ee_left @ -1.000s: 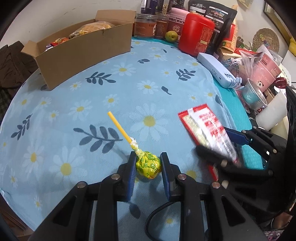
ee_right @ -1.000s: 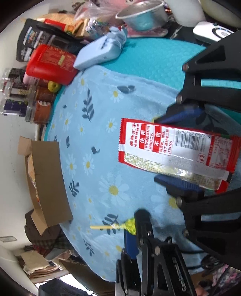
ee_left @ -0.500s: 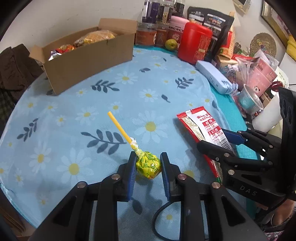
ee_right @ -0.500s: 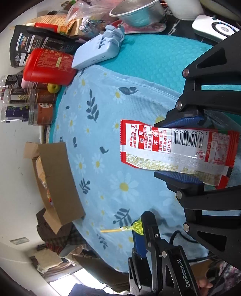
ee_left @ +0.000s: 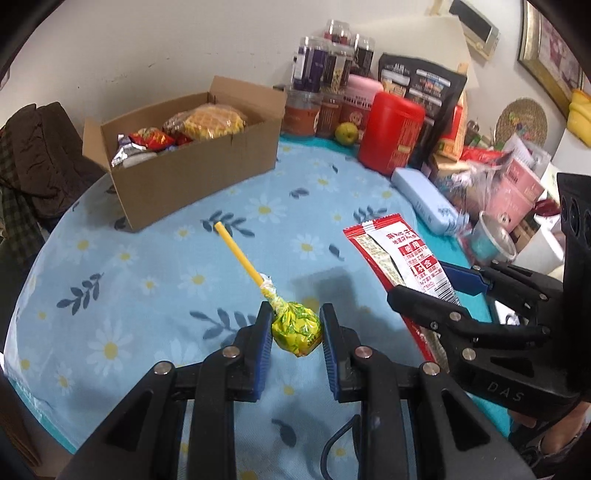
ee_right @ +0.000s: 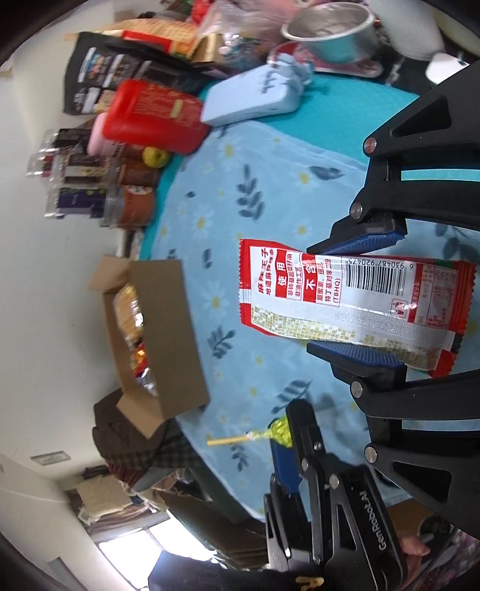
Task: Organize snacks
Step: 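Carry the lollipop and red-white packet up and over the cardboard box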
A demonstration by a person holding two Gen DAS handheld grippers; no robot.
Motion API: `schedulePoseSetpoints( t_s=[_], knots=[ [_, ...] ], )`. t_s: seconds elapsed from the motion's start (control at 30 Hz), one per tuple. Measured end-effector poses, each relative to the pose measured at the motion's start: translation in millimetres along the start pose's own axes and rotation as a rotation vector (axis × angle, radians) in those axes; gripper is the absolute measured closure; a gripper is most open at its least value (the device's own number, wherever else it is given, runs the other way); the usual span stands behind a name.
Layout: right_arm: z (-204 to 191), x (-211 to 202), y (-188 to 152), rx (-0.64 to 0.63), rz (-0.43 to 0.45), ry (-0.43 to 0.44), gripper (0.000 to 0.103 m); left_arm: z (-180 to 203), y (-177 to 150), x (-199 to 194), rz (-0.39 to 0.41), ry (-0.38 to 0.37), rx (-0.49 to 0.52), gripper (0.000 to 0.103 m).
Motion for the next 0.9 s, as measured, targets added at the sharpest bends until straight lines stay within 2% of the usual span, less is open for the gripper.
schedulePoseSetpoints(
  t_s=[0.47,0.8,0.9],
  knots=[
    [-13.1,-22.1,79.7,-0.065,0.14,0.019,0.06,-17.4,78.6,-31.2,0.169,0.022,0.0,0.078],
    [-19.1,-24.3,157.7,-0.126,0.259,0.034,0.06,-33.6,155.6,-49.2,0.274,-0.026,-0.007,0.078],
    [-20.7,-17.7,181.1,-0.137,0.281,0.048,0.06,-41.7,181.5,-50.7,0.314,-0.009,-0.004,0.078]
  ],
)
Point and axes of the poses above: each gripper's, at about its wrist camera, not at the fingertips, and x roughly the way its jaws point, z to its right, y to its top, the point moved 9 cm from there along x, roughly the way its jaws point, and after that the axes turned 3 degrees about -x, right-handed, at the moved point
